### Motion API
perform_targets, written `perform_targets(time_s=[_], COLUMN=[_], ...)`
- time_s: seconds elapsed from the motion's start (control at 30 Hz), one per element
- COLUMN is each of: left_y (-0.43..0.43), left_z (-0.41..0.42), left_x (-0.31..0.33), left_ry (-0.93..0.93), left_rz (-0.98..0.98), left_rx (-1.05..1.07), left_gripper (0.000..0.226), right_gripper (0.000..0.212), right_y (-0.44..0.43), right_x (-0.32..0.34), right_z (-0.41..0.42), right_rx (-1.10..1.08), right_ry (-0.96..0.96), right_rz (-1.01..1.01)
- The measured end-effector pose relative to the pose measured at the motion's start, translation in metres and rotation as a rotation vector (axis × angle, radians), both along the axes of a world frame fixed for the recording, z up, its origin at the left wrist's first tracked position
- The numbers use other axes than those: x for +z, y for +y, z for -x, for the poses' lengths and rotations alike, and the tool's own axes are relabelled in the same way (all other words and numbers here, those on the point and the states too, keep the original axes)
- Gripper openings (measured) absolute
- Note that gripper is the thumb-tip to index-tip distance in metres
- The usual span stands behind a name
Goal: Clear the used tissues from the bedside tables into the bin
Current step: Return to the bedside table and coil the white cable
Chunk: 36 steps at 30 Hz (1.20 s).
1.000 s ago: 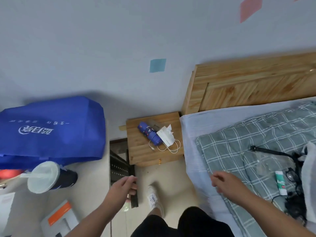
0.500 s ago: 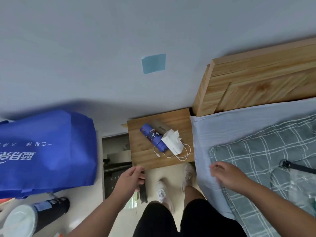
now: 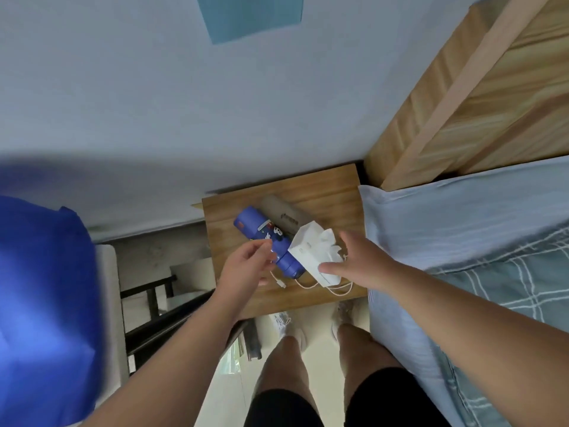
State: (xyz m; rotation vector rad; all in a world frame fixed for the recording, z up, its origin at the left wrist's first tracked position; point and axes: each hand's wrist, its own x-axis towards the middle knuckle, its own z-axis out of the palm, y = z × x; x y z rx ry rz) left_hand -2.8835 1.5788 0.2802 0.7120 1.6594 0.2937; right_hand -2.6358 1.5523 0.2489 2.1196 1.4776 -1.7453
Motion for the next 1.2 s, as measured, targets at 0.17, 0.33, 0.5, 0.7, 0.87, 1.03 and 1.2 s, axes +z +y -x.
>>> perform_targets(time_s=[0.17,0.33,0.5,0.7,0.87,1.03,1.2], left_y=[0.009,0.010,0.023,0.079,0.103,0.125,0.141], left_z=[-0.007,-0.012,-0.014,-0.041,-0.062,-0.061,-0.056], left_x=[-0.044,-0.060,-0.058,-0.067,-0.090,-0.105,-0.111], left_ry=[-0.011,-0.022,-0.015,0.560,0.742,0.746,0.703], left_rz=[0.027,0.038,-0.130,-0.622,-0.571,-0.448,-0.534], left_rx=[-0.024,-0.048,-0.169,-1.120,-1.444,-1.590,-1.639], left_gripper=[0.011,0.013,0.017,0.040,0.053,0.057,0.064], right_gripper=[0.064,0.077,0.075,0.094,0.085,0.088,0.092], right_y=[-0.005,-0.009,-0.010,0.038,0.066,0.075,0.078], right_x=[-0.033,-0.043,-0.035,-0.024,-0.038,-0.060,-0.073], right_z=[0.024,0.032,0.017,0.005,0.012,0.005,0.000], right_rx=[-0.077,-0.162,-0.386,-0.604,-0.705,-0.783,-0.815], right_ry=[-0.044,0.000,0.087,0.011,-0.058,-0.107,-0.132], right_rz=[-0.036,-0.007,0.097,-0.159,-0.242,-0.193,-0.151])
